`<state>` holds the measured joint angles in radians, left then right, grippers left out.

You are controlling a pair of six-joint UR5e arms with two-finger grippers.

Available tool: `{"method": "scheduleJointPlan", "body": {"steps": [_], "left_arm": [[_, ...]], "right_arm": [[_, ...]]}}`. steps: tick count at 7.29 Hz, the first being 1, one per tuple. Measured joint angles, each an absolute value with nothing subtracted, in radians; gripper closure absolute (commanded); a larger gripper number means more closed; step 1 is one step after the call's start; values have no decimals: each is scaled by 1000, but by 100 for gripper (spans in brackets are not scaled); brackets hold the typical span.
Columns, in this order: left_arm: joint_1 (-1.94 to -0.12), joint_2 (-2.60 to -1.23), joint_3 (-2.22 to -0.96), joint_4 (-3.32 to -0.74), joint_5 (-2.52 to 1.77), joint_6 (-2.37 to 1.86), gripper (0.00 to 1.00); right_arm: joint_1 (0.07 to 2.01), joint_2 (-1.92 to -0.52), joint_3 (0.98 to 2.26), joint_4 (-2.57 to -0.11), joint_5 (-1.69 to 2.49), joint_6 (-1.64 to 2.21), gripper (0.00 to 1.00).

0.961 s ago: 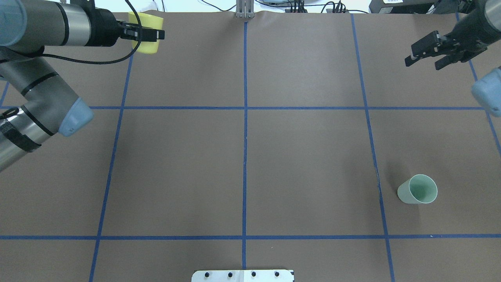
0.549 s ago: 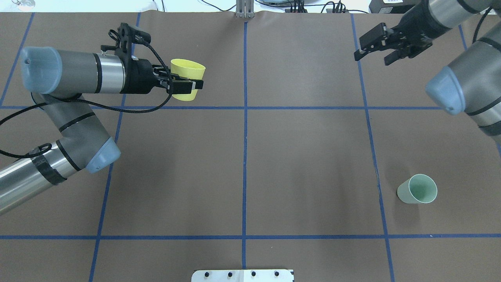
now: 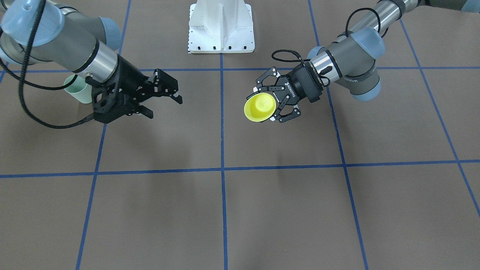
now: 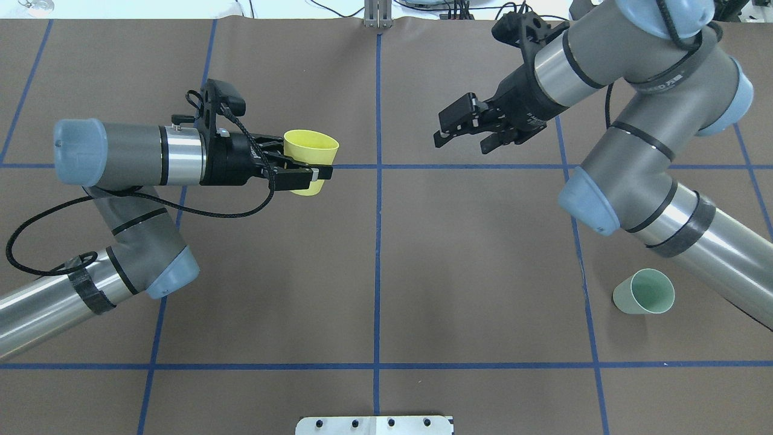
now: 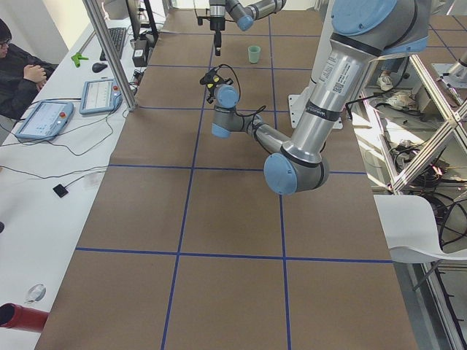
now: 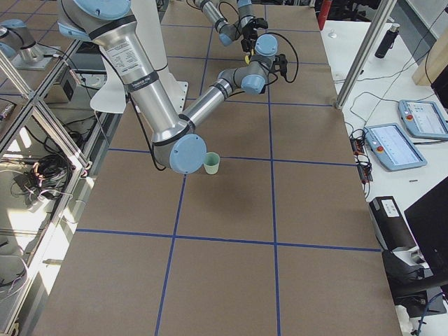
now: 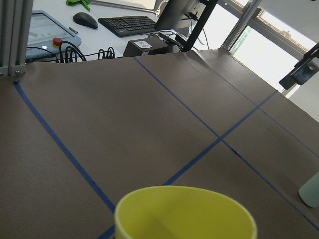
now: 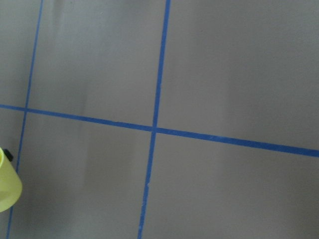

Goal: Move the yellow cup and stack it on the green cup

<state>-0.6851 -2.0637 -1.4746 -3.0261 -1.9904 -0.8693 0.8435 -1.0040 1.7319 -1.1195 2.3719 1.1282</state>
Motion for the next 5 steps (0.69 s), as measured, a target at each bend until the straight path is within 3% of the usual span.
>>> {"method": "scheduleJointPlan", "body": {"steps": [5], "left_arm": [[-531, -2017, -1458, -3197, -1817, -751, 100]], "right_arm": [[702, -922, 1708, -1113, 2335, 1264, 4]]}}
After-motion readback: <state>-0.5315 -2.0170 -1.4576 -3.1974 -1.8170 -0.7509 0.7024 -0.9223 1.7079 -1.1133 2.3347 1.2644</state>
